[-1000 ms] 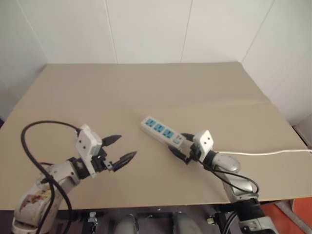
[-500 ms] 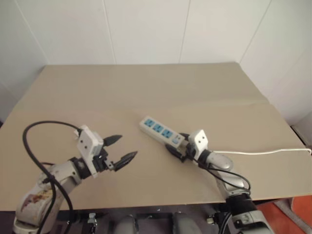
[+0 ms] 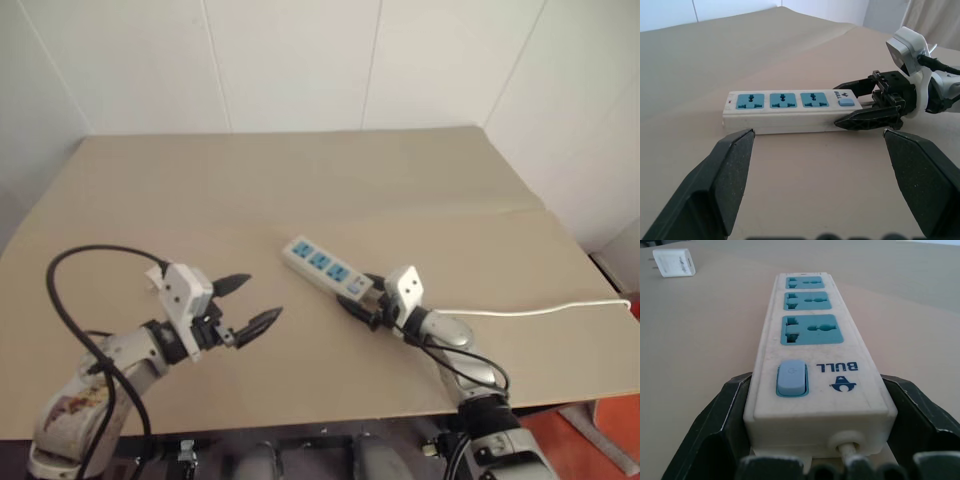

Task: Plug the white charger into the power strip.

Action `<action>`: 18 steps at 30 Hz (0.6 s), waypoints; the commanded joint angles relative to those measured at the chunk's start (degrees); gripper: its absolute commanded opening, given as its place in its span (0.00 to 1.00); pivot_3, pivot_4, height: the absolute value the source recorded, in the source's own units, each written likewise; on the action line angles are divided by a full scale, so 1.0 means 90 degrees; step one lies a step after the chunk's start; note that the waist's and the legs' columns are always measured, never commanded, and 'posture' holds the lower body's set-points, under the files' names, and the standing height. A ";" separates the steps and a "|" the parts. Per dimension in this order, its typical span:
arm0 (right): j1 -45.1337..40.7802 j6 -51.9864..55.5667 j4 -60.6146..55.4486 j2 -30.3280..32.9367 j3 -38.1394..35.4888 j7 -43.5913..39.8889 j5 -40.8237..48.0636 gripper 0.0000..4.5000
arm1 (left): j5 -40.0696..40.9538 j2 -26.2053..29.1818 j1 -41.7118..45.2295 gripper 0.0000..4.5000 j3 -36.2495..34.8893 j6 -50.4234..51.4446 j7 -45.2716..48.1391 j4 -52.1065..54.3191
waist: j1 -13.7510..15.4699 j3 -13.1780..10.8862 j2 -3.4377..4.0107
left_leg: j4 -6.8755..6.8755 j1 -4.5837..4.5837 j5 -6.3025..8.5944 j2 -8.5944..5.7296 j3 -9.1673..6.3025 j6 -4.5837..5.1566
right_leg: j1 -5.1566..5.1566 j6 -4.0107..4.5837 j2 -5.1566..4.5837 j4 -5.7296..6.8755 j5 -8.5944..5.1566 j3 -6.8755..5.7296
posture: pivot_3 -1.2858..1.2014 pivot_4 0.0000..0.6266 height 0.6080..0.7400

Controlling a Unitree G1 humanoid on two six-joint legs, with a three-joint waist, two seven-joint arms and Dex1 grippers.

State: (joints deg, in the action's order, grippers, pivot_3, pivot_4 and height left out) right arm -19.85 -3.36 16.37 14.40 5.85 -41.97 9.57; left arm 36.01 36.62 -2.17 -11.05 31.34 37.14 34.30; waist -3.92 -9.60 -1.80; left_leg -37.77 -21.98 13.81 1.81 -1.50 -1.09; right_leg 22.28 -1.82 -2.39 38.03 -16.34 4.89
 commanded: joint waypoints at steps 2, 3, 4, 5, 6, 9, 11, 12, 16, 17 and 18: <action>-0.0068 -0.0080 -0.0178 0.0047 -0.0095 -0.0432 0.0352 0.76 | 0.0164 0.0163 0.0213 1.00 -0.0189 -0.0032 0.0135 0.0142 | 0.0005 -0.0001 0.0000 | 0.0000 -0.0003 0.0000 0.0000 -0.0001 0.0000 | 0.0002 0.0000 0.0000 0.0000 0.0000 -0.0001 | 0.52 0.24 1.00; -0.0099 -0.0056 -0.0248 0.0076 -0.0111 -0.0548 0.0433 0.76 | 0.0225 0.0187 0.0267 1.00 -0.0245 -0.0038 0.0188 0.0093 | 0.0009 -0.0001 0.0000 | 0.0000 -0.0005 0.0000 0.0000 -0.0001 0.0000 | 0.0003 0.0000 0.0000 -0.0001 0.0000 -0.0001 | 0.52 0.24 1.00; -0.0131 -0.0005 -0.0417 0.0191 -0.0072 -0.0875 0.0571 0.76 | 0.0391 0.0273 0.0414 1.00 -0.0414 0.0050 0.0242 -0.0029 | 0.0013 -0.0002 0.0001 | 0.0000 -0.0008 0.0000 -0.0001 -0.0001 0.0000 | 0.0004 0.0000 0.0000 -0.0001 0.0000 -0.0002 | 0.52 0.24 1.00; -0.0152 0.0057 -0.0577 0.0319 -0.0016 -0.1199 0.0692 0.76 | 0.0493 0.0402 0.0568 1.00 -0.0576 0.0077 0.0347 -0.0177 | 0.0017 -0.0005 0.0003 | 0.0000 -0.0011 0.0000 -0.0001 -0.0001 0.0000 | 0.0006 0.0000 0.0000 -0.0001 0.0000 -0.0004 | 0.52 0.24 1.00; -0.0177 0.0126 -0.0686 0.0427 0.0045 -0.1471 0.0782 0.76 | 0.0559 0.0544 0.0707 1.00 -0.0697 0.0107 0.0444 -0.0328 | 0.0018 -0.0006 0.0004 | 0.0000 -0.0013 0.0000 -0.0001 -0.0001 0.0000 | 0.0010 0.0000 -0.0001 0.0000 0.0000 -0.0004 | 0.52 0.24 1.00; -0.0262 0.0245 -0.0862 0.0781 0.0305 -0.2399 0.0951 0.76 | 0.0367 0.1325 0.1306 1.00 -0.0917 0.0139 0.0907 -0.1152 | 0.0004 -0.0009 0.0006 | 0.0001 -0.0013 0.0000 -0.0001 0.0001 0.0000 | 0.0011 0.0000 0.0002 -0.0003 0.0000 -0.0008 | 0.52 0.24 1.00; -0.0330 0.0180 -0.0790 0.0868 0.0440 -0.2759 0.0944 0.76 | 0.0058 0.1949 0.1625 1.00 -0.0825 0.0056 0.1328 -0.1758 | -0.0009 -0.0012 0.0007 | 0.0000 -0.0012 0.0000 -0.0002 0.0004 0.0000 | 0.0011 -0.0001 0.0005 -0.0003 -0.0001 -0.0008 | 0.52 0.24 1.00; -0.0371 0.0075 -0.0691 0.0886 0.0519 -0.2914 0.0881 0.76 | -0.0153 0.2264 0.1791 1.00 -0.0725 -0.0080 0.1578 -0.2118 | -0.0011 -0.0014 0.0008 | 0.0001 -0.0011 0.0000 -0.0002 0.0007 0.0000 | 0.0011 -0.0001 0.0008 -0.0006 -0.0001 -0.0010 | 0.52 0.24 1.00; -0.0573 -0.0234 -0.0200 0.0754 0.0736 -0.3186 0.0642 0.76 | -0.1026 0.3288 0.2413 1.00 -0.0095 -0.0682 0.2605 -0.3425 | -0.0004 -0.0028 0.0007 | 0.0006 -0.0025 0.0000 -0.0001 0.0009 0.0000 | 0.0030 0.0005 0.0013 -0.0006 -0.0006 -0.0018 | 0.52 0.24 1.00; -0.0623 -0.0364 -0.0050 0.0698 0.0784 -0.3196 0.0554 0.76 | -0.1380 0.3528 0.2576 1.00 0.0178 -0.0904 0.2805 -0.3719 | -0.0003 -0.0029 0.0010 | 0.0006 -0.0033 0.0000 0.0000 0.0010 0.0000 | 0.0040 0.0005 0.0013 -0.0003 -0.0006 -0.0018 | 0.52 0.24 1.00; -0.0657 -0.0465 0.0055 0.0661 0.0810 -0.3204 0.0494 0.76 | -0.1620 0.3661 0.2697 1.00 0.0369 -0.1070 0.2933 -0.3917 | 0.0001 -0.0030 0.0009 | 0.0006 -0.0039 0.0000 -0.0001 0.0013 0.0000 | 0.0050 0.0005 0.0013 -0.0002 -0.0005 -0.0015 | 0.52 0.24 1.00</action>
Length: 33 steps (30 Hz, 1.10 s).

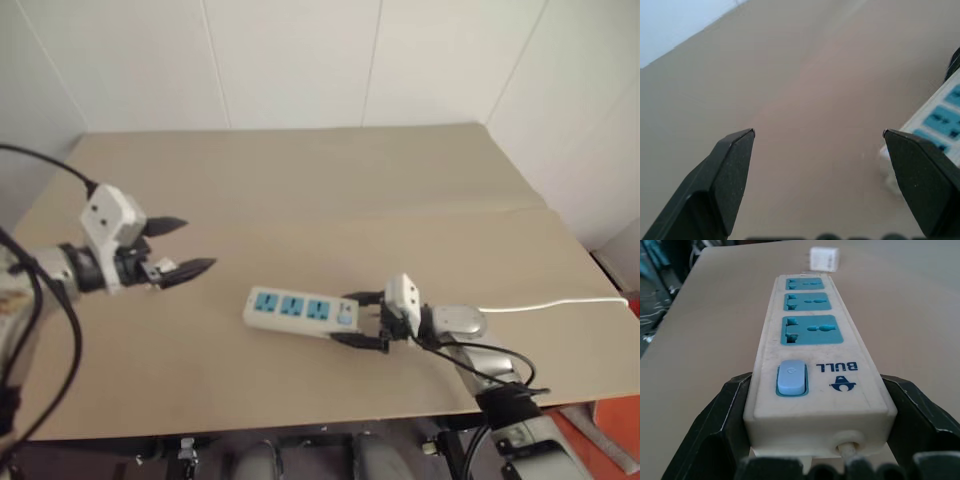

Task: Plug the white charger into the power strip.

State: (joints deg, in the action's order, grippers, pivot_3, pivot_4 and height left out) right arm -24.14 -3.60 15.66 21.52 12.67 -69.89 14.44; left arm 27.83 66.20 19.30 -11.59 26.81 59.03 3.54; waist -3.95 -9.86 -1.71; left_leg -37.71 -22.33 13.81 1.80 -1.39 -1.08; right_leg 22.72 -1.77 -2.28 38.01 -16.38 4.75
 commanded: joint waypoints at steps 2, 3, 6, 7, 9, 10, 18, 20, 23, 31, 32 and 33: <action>-0.0242 -0.0583 0.0366 -0.0248 0.0115 -0.0127 -0.0127 0.76 | -0.1234 0.0645 0.0944 1.00 0.1011 -0.0280 0.0678 -0.0936 | 0.0017 0.0000 -0.0001 | 0.0000 -0.0015 0.0000 0.0000 0.0003 0.0000 | 0.0019 0.0000 0.0000 0.0005 0.0000 0.0000 | 0.52 0.24 1.00; -0.0259 -0.0654 0.0458 -0.0308 0.0139 -0.0118 -0.0164 0.76 | -0.1404 0.0669 0.1386 1.00 0.1294 0.0018 0.0810 -0.1179 | 0.0021 -0.0001 -0.0001 | -0.0003 -0.0030 0.0000 0.0001 0.0001 0.0000 | 0.0032 0.0000 0.0001 0.0010 0.0000 -0.0004 | 0.52 0.24 1.00; -0.0265 -0.0834 0.0627 -0.0426 0.0200 -0.0129 -0.0256 0.76 | -0.2153 0.0725 0.2798 1.00 0.2377 0.0704 0.1696 -0.1803 | 0.0039 -0.0002 -0.0004 | -0.0014 -0.0057 -0.0002 0.0004 -0.0005 0.0000 | 0.0050 0.0000 0.0012 0.0018 0.0000 -0.0015 | 0.52 0.24 1.00; -0.0255 -0.0855 0.0653 -0.0448 0.0207 -0.0143 -0.0264 0.76 | -0.2421 0.0711 0.3189 1.00 0.2706 0.0805 0.2001 -0.1967 | 0.0043 -0.0002 -0.0004 | -0.0015 -0.0061 -0.0002 0.0004 -0.0007 0.0000 | 0.0051 0.0000 0.0015 0.0015 0.0000 -0.0018 | 0.52 0.24 1.00; -0.0225 -0.0889 0.0685 -0.0475 0.0217 -0.0145 -0.0283 0.76 | -0.3065 0.0576 0.4046 1.00 0.3395 0.0998 0.2595 -0.2419 | 0.0012 -0.0002 -0.0004 | -0.0014 -0.0063 -0.0002 0.0005 -0.0005 0.0000 | 0.0054 0.0000 0.0015 0.0015 0.0000 -0.0017 | 0.52 0.24 1.00; -0.0201 -0.0908 0.0690 -0.0489 0.0231 -0.0127 -0.0303 0.76 | -0.3492 0.0426 0.4523 1.00 0.3810 0.1148 0.2859 -0.2745 | 0.0012 -0.0002 -0.0004 | -0.0012 -0.0062 -0.0002 0.0006 -0.0005 0.0000 | 0.0055 0.0000 0.0015 0.0013 0.0000 -0.0016 | 0.52 0.24 1.00; 0.0000 -0.0701 0.0367 -0.0528 0.0262 0.0044 -0.0298 0.76 | -0.5744 -0.1818 0.6805 1.00 0.5587 0.1919 0.2570 -0.6586 | 0.0022 -0.0001 -0.0005 | -0.0017 -0.0059 -0.0004 0.0009 -0.0021 0.0000 | 0.0049 0.0000 0.0018 0.0019 -0.0001 -0.0041 | 0.52 0.24 1.00; 0.0057 -0.0648 0.0261 -0.0522 0.0246 0.0137 -0.0311 0.76 | -0.5895 -0.2144 0.6888 1.00 0.5580 0.1802 0.2258 -0.7235 | -0.0017 -0.0002 -0.0006 | -0.0017 -0.0063 -0.0004 0.0010 -0.0022 0.0000 | 0.0056 0.0001 0.0018 0.0022 -0.0001 -0.0041 | 0.52 0.24 1.00; 0.0168 -0.0504 0.0035 -0.0459 0.0230 0.0219 -0.0286 0.76 | -0.5919 -0.2563 0.6946 1.00 0.5417 0.1721 0.1933 -0.7884 | -0.0019 -0.0003 -0.0008 | -0.0016 -0.0071 -0.0004 0.0014 -0.0023 0.0000 | 0.0072 0.0002 0.0018 0.0069 0.0000 -0.0042 | 0.52 0.24 1.00; 0.0411 -0.0208 -0.0432 -0.0315 0.0214 0.0463 -0.0290 0.76 | -0.5988 -0.2937 0.6854 1.00 0.5098 0.1632 0.1361 -0.8586 | 0.0040 -0.0004 -0.0010 | -0.0031 -0.0101 -0.0004 -0.0007 -0.0025 0.0000 | 0.0102 0.0001 -0.0016 0.0104 0.0000 -0.0066 | 0.52 0.24 1.00; 0.0436 -0.0180 -0.0471 -0.0317 0.0221 0.0486 -0.0282 0.76 | -0.5966 -0.2963 0.6823 1.00 0.5027 0.1643 0.1259 -0.8637 | 0.0042 -0.0004 -0.0010 | -0.0031 -0.0100 -0.0004 -0.0007 -0.0026 0.0000 | 0.0102 0.0001 -0.0015 0.0104 0.0000 -0.0067 | 0.52 0.24 1.00; 0.0452 -0.0160 -0.0500 -0.0318 0.0231 0.0501 -0.0279 0.76 | -0.5958 -0.2989 0.6796 1.00 0.4967 0.1630 0.1183 -0.8673 | 0.0041 -0.0004 -0.0010 | -0.0031 -0.0100 -0.0004 -0.0007 -0.0027 0.0000 | 0.0102 0.0001 -0.0015 0.0104 0.0000 -0.0069 | 0.52 0.24 1.00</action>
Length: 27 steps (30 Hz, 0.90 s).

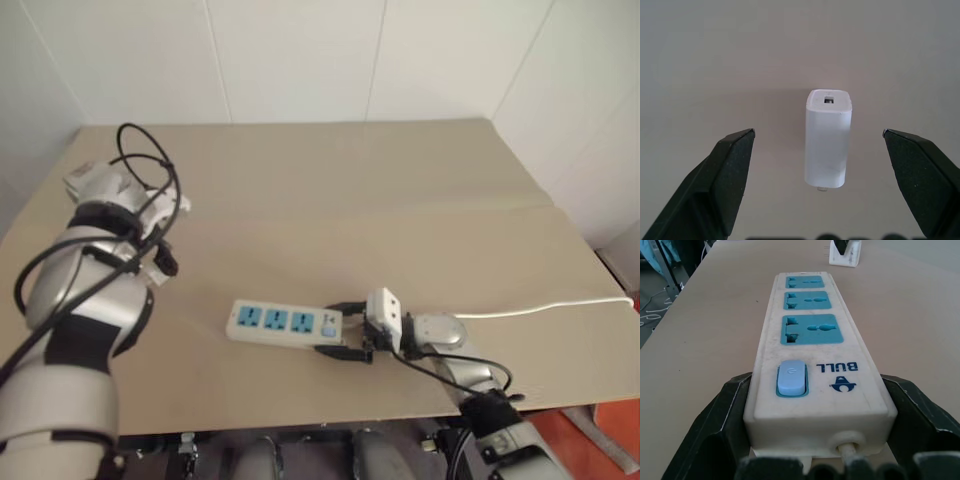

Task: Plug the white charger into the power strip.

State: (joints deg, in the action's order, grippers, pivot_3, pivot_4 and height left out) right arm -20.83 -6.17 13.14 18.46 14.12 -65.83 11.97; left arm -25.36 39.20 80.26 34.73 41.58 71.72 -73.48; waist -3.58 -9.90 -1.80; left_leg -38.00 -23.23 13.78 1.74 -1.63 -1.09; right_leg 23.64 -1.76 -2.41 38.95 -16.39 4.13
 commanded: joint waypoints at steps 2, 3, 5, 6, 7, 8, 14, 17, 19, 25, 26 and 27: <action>0.0117 0.0162 -0.0284 0.0015 0.0091 0.0083 -0.0012 0.76 | -0.0022 -0.0054 -0.0029 1.00 -0.0299 -0.0022 -0.0370 -0.0162 | -0.0001 0.0000 0.0000 | 0.0000 -0.0001 0.0000 0.0000 -0.0001 0.0000 | 0.0000 0.0000 0.0000 0.0002 0.0000 -0.0001 | 0.52 0.24 1.00; 0.0125 0.0180 -0.0311 0.0006 0.0102 0.0104 -0.0019 0.76 | 0.0015 -0.0104 -0.0063 1.00 -0.0384 0.0006 -0.0491 -0.0186 | 0.0001 0.0000 0.0000 | 0.0000 -0.0001 0.0000 -0.0001 -0.0001 0.0000 | 0.0000 0.0000 0.0000 0.0002 0.0000 -0.0001 | 0.52 0.24 1.00; 0.0130 0.0227 -0.0369 -0.0015 0.0103 0.0173 -0.0023 0.76 | 0.0045 -0.0183 -0.0146 0.96 -0.0507 0.0037 -0.0639 -0.0225 | 0.0000 0.0000 -0.0001 | 0.0000 -0.0001 0.0000 0.0000 -0.0002 -0.0001 | 0.0000 0.0000 -0.0001 0.0003 0.0000 -0.0002 | 0.52 0.24 1.00; 0.0125 0.0251 -0.0393 -0.0023 0.0098 0.0212 -0.0019 0.76 | 0.0039 -0.0207 -0.0184 0.91 -0.0544 0.0034 -0.0668 -0.0238 | -0.0001 0.0000 0.0000 | -0.0001 0.0000 0.0000 -0.0001 -0.0001 -0.0001 | 0.0000 0.0000 -0.0001 0.0004 0.0000 -0.0002 | 0.52 0.24 1.00; 0.0126 0.0276 -0.0428 -0.0017 0.0083 0.0252 -0.0015 0.76 | 0.0026 -0.0250 -0.0236 0.86 -0.0562 0.0044 -0.0657 -0.0247 | -0.0001 0.0000 -0.0001 | -0.0001 0.0002 0.0000 0.0000 -0.0001 -0.0001 | 0.0000 0.0000 -0.0001 0.0006 0.0000 -0.0002 | 0.52 0.24 1.00; 0.0134 0.0299 -0.0456 -0.0006 0.0067 0.0288 -0.0010 0.76 | 0.0011 -0.0287 -0.0274 0.78 -0.0574 0.0052 -0.0622 -0.0251 | -0.0003 0.0000 -0.0001 | -0.0002 0.0002 -0.0001 0.0000 -0.0001 -0.0001 | 0.0000 0.0000 -0.0001 0.0007 0.0000 -0.0002 | 0.52 0.24 1.00; 0.0277 0.0301 -0.0555 0.0099 0.0059 0.0431 -0.0049 0.76 | -0.0046 -0.0329 -0.0295 0.36 -0.0635 0.0029 -0.0601 -0.0256 | 0.0002 0.0001 -0.0001 | -0.0005 0.0008 -0.0003 -0.0002 0.0000 -0.0005 | -0.0002 0.0000 -0.0001 0.0008 0.0000 -0.0003 | 0.52 0.24 1.00; 0.0306 0.0309 -0.0587 0.0079 0.0076 0.0528 -0.0062 0.76 | -0.0014 -0.0275 -0.0156 0.22 -0.0737 -0.0040 -0.0660 -0.0246 | 0.0002 0.0001 -0.0001 | -0.0009 0.0007 -0.0003 -0.0002 -0.0001 -0.0005 | -0.0002 0.0000 -0.0001 0.0008 0.0000 -0.0004 | 0.52 0.24 1.00; 0.0297 0.0305 -0.0576 0.0068 0.0096 0.0571 -0.0087 0.76 | 0.0032 -0.0226 -0.0012 0.22 -0.0845 -0.0178 -0.0762 -0.0196 | 0.0003 0.0001 -0.0001 | -0.0011 0.0006 -0.0003 -0.0002 -0.0001 -0.0005 | -0.0002 0.0000 -0.0001 0.0009 0.0000 -0.0004 | 0.52 0.24 1.00; 0.0291 0.0257 -0.0525 0.0052 0.0110 0.0628 -0.0093 0.76 | 0.0938 -0.0106 0.0736 0.22 -0.2078 -0.0909 -0.1094 0.0309 | 0.0041 -0.0001 -0.0005 | -0.0022 -0.0005 -0.0003 -0.0001 -0.0011 -0.0006 | -0.0001 0.0000 -0.0001 0.0012 0.0000 -0.0013 | 0.52 0.24 1.00; 0.0284 0.0233 -0.0488 0.0042 0.0114 0.0636 -0.0102 0.76 | 0.1372 -0.0106 0.0715 0.22 -0.2578 -0.1231 -0.1214 0.0539 | 0.0047 -0.0001 -0.0005 | -0.0024 -0.0005 -0.0003 -0.0001 -0.0011 -0.0006 | -0.0001 0.0000 -0.0003 0.0011 0.0000 -0.0013 | 0.52 0.24 1.00; 0.0275 0.0216 -0.0456 0.0033 0.0120 0.0638 -0.0108 0.76 | 0.1804 -0.0118 0.0594 0.22 -0.3074 -0.1614 -0.1373 0.0853 | 0.0049 -0.0001 -0.0005 | -0.0024 -0.0005 -0.0003 -0.0001 -0.0010 -0.0006 | -0.0001 0.0000 -0.0004 0.0012 0.0000 -0.0013 | 0.52 0.24 1.00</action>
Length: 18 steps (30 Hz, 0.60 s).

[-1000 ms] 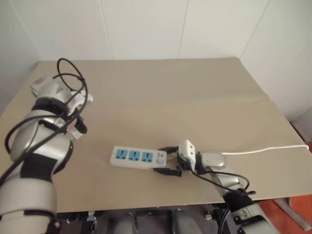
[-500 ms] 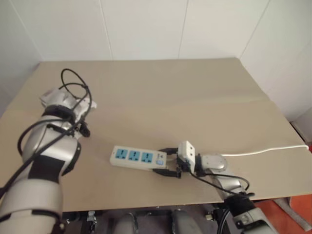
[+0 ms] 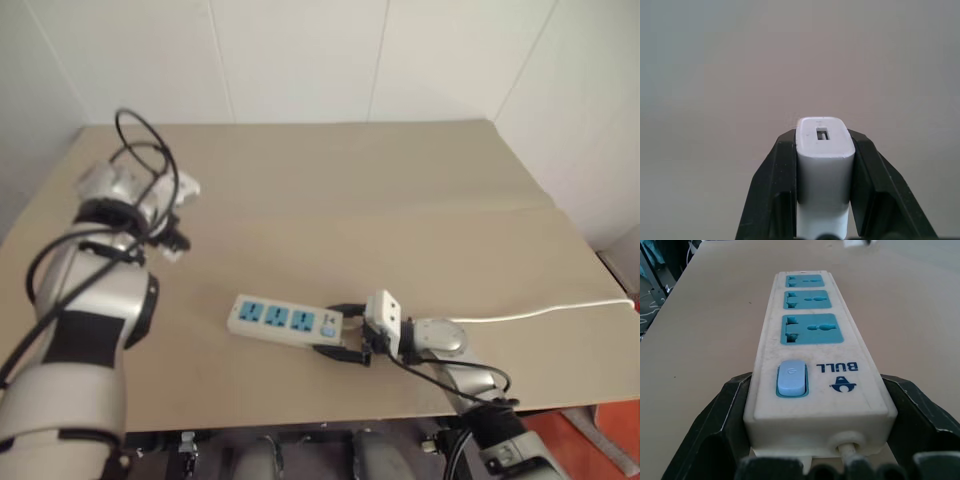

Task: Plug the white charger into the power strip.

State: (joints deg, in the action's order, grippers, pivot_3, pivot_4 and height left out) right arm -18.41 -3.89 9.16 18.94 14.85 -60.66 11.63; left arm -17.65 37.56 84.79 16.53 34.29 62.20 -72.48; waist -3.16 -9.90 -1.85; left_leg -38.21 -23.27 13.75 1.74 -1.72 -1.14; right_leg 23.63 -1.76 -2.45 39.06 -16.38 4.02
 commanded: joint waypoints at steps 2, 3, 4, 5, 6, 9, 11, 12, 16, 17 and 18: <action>-0.0032 -0.0048 0.0044 -0.0032 0.0062 0.0002 -0.0057 0.76 | 0.1792 -0.0061 -0.0476 0.22 -0.1982 -0.1398 -0.0514 0.1745 | 0.0001 0.0002 0.0003 | 0.0001 0.0005 0.0000 0.0004 0.0001 0.0000 | -0.0001 0.0000 -0.0003 0.0003 0.0000 0.0000 | 0.52 0.24 1.00; -0.0063 -0.0034 0.0071 -0.0044 0.0076 -0.0047 -0.0034 0.76 | 0.2226 -0.0147 -0.0857 0.22 -0.2321 -0.1409 -0.0293 0.2404 | -0.0002 0.0004 0.0006 | 0.0002 0.0011 0.0001 0.0007 0.0003 -0.0001 | -0.0001 0.0000 -0.0005 0.0008 0.0000 0.0002 | 0.52 0.24 1.00; -0.0102 0.0002 0.0100 -0.0060 0.0086 -0.0130 0.0022 0.76 | 0.2744 -0.0285 -0.1266 0.22 -0.2677 -0.1278 -0.0058 0.3110 | -0.0011 0.0007 0.0011 | 0.0001 0.0015 0.0001 0.0009 0.0006 -0.0001 | -0.0001 0.0001 -0.0008 0.0016 0.0001 0.0002 | 0.52 0.24 1.00; -0.0140 -0.0004 0.0137 -0.0066 0.0103 -0.0212 0.0051 0.76 | 0.3189 -0.0452 -0.1668 0.22 -0.2973 -0.1200 0.0035 0.3780 | -0.0026 0.0011 0.0016 | 0.0001 0.0019 0.0000 0.0011 0.0010 -0.0002 | -0.0001 0.0001 -0.0009 0.0023 0.0001 0.0004 | 0.52 0.24 1.00; -0.0168 -0.0007 0.0160 -0.0065 0.0120 -0.0283 0.0072 0.76 | 0.3511 -0.0577 -0.2007 0.22 -0.3167 -0.1103 0.0031 0.4363 | -0.0027 0.0011 0.0016 | 0.0002 0.0023 0.0000 0.0010 0.0012 -0.0002 | -0.0003 0.0001 -0.0009 0.0027 0.0001 0.0007 | 0.52 0.24 1.00; -0.0294 0.0037 0.0302 -0.0076 0.0148 -0.0486 0.0152 0.76 | 0.4347 -0.0817 -0.2821 0.22 -0.3379 -0.0583 0.0162 0.5767 | -0.0058 0.0011 0.0015 | -0.0010 0.0012 -0.0001 0.0012 0.0009 -0.0003 | 0.0006 0.0003 -0.0007 0.0037 0.0002 0.0007 | 0.52 0.24 1.00; -0.0413 0.0078 0.0465 -0.0076 0.0167 -0.0698 0.0212 0.76 | 0.4879 -0.0991 -0.3456 0.22 -0.3381 -0.0486 0.0350 0.6644 | -0.0074 0.0011 0.0015 | -0.0018 0.0007 -0.0001 0.0012 0.0007 -0.0003 | 0.0009 0.0003 -0.0007 0.0041 0.0003 0.0006 | 0.52 0.24 1.00; -0.0468 0.0073 0.0559 -0.0063 0.0184 -0.0807 0.0213 0.76 | 0.5019 -0.1022 -0.3786 0.22 -0.3264 -0.0523 0.0479 0.7080 | -0.0072 0.0011 0.0015 | -0.0020 0.0008 -0.0001 0.0011 0.0008 -0.0003 | 0.0009 0.0003 -0.0008 0.0042 0.0003 0.0007 | 0.52 0.24 1.00; -0.0670 -0.0043 0.0971 0.0015 0.0315 -0.1297 0.0107 0.76 | 0.5403 -0.1093 -0.4980 0.22 -0.2732 -0.0636 0.0787 0.8628 | -0.0085 0.0014 0.0017 | -0.0020 0.0031 0.0000 0.0011 0.0010 -0.0003 | -0.0018 0.0003 -0.0006 0.0034 0.0002 0.0009 | 0.52 0.24 1.00; -0.0719 -0.0086 0.1078 0.0013 0.0340 -0.1385 0.0081 0.76 | 0.5355 -0.1156 -0.5260 0.22 -0.2598 -0.0884 0.0792 0.8913 | -0.0076 0.0014 0.0017 | -0.0019 0.0049 0.0000 0.0010 0.0009 -0.0003 | -0.0038 0.0003 -0.0006 0.0023 0.0002 0.0009 | 0.52 0.24 1.00; -0.0766 -0.0120 0.1167 -0.0003 0.0350 -0.1447 0.0065 0.76 | 0.5266 -0.1197 -0.5547 0.22 -0.2443 -0.1180 0.0837 0.9164 | -0.0065 0.0014 0.0017 | -0.0019 0.0061 0.0000 0.0010 0.0009 -0.0002 | -0.0054 0.0003 -0.0006 0.0002 0.0002 0.0009 | 0.52 0.24 1.00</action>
State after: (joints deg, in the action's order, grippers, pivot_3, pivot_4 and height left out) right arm -25.27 -4.44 18.45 18.99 15.92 -71.16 13.06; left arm 29.39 26.89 35.96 -6.91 27.61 69.19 4.88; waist -3.74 -9.78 -1.70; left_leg -38.40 -22.69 13.75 1.82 -1.63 -1.16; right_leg 23.10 -1.74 -2.51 39.03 -16.36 4.10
